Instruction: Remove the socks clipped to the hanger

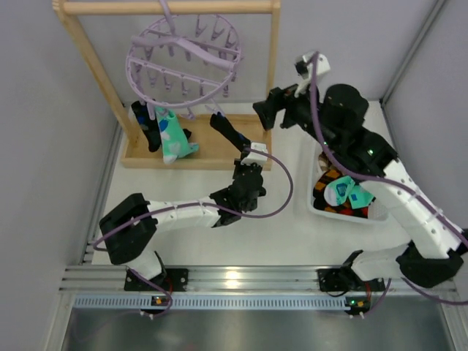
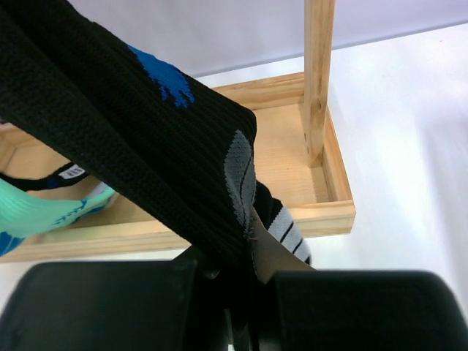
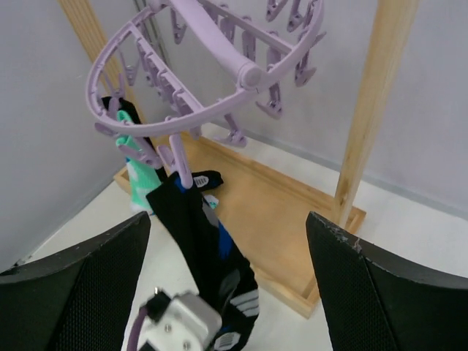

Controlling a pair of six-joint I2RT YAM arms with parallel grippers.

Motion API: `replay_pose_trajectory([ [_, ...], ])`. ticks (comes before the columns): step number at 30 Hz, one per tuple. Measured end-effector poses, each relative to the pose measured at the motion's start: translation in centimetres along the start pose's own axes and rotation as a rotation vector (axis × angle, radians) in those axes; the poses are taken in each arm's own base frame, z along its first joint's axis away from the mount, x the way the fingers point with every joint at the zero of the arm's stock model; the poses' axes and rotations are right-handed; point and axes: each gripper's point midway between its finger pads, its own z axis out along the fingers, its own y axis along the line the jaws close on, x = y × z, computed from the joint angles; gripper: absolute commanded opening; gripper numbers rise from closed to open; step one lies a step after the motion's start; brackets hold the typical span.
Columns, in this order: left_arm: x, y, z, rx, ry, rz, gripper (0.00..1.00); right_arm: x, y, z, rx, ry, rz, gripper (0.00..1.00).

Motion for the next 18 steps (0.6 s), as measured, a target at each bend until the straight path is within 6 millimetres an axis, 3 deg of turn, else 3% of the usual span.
replay_pose_trajectory([
  [8,-0.1,-0.8,0.3,-0.041,0.001,0.062,0.00,3.4,2.7,9.3,0.028,0.153,-0.178,0.79],
  [13,0.0,-0.9,0.4,-0.046,0.004,0.085,0.00,5.8,5.5,12.7,0.033,0.207,-0.302,0.77],
  [18,-0.1,-1.1,0.3,-0.042,0.003,0.093,0.00,8.3,6.1,14.7,0.051,0.250,-0.385,0.73],
])
